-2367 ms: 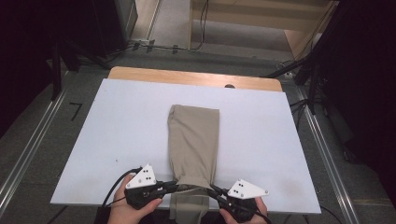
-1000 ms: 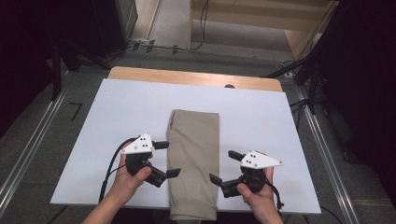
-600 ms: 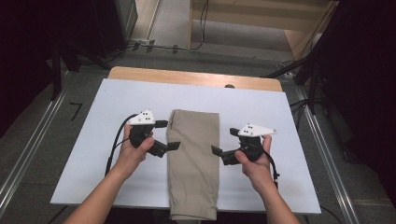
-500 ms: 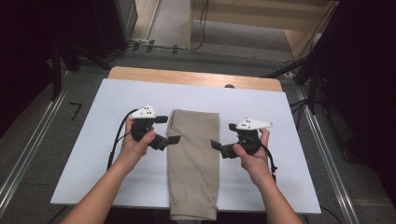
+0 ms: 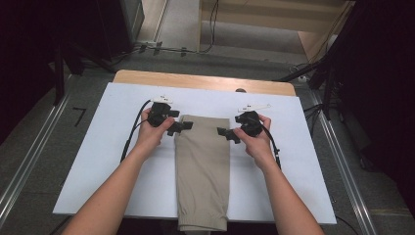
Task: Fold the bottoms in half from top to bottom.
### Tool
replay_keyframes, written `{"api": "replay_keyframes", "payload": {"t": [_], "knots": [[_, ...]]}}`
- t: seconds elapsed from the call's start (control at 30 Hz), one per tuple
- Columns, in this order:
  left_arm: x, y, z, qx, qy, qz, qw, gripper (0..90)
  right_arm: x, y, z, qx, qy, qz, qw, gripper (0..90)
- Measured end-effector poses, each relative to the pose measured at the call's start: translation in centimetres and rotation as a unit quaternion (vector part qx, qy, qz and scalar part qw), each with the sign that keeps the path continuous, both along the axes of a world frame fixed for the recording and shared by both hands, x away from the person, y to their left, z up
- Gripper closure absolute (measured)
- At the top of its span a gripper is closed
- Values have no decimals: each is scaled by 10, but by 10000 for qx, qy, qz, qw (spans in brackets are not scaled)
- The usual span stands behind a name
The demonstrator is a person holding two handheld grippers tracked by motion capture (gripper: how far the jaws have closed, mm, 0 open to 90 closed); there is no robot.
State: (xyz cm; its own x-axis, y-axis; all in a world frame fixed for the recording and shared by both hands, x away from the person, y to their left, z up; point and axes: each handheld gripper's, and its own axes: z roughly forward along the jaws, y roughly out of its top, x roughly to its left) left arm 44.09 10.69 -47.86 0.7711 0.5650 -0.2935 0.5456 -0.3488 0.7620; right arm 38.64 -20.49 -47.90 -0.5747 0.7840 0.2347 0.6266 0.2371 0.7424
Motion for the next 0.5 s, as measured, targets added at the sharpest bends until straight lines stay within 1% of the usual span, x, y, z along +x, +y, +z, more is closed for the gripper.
{"api": "replay_keyframes", "payload": {"t": [0.03,0.1,0.13,0.17,0.23,0.27,0.3,0.33,0.37,0.4,0.43,0.5], "knots": [[3,-1,-3,51,32,35,10000,143,4,0,-2,-50,29,-37,10000,47],[9,-3,-9,196,136,151,9996,169,10,0,-8,-114,145,-98,9998,55],[11,-4,-13,288,199,194,9992,192,14,-1,-12,-160,192,-127,9996,86],[13,-5,-16,364,219,220,9989,204,17,-1,-16,-237,244,-234,9991,132],[15,-6,-22,475,279,277,9981,237,22,-2,-22,-285,288,-381,9984,145],[15,-5,-24,550,310,299,9976,250,24,-3,-25,-296,332,-458,9980,172],[16,-5,-26,585,301,358,9972,268,26,-3,-29,-332,357,-523,9974,183],[16,-5,-26,578,270,398,9972,301,27,-4,-33,-384,377,-553,9970,191],[16,-5,-26,582,260,392,9972,331,29,-4,-36,-460,397,-553,9966,204],[15,-6,-26,633,214,348,9972,360,28,-4,-37,-480,316,-536,9969,216],[14,-7,-26,738,130,344,9966,385,29,-4,-37,-490,293,-547,9969,246],[12,-9,-26,869,27,349,9956,460,28,-3,-38,-495,211,-505,9973,359]]}}
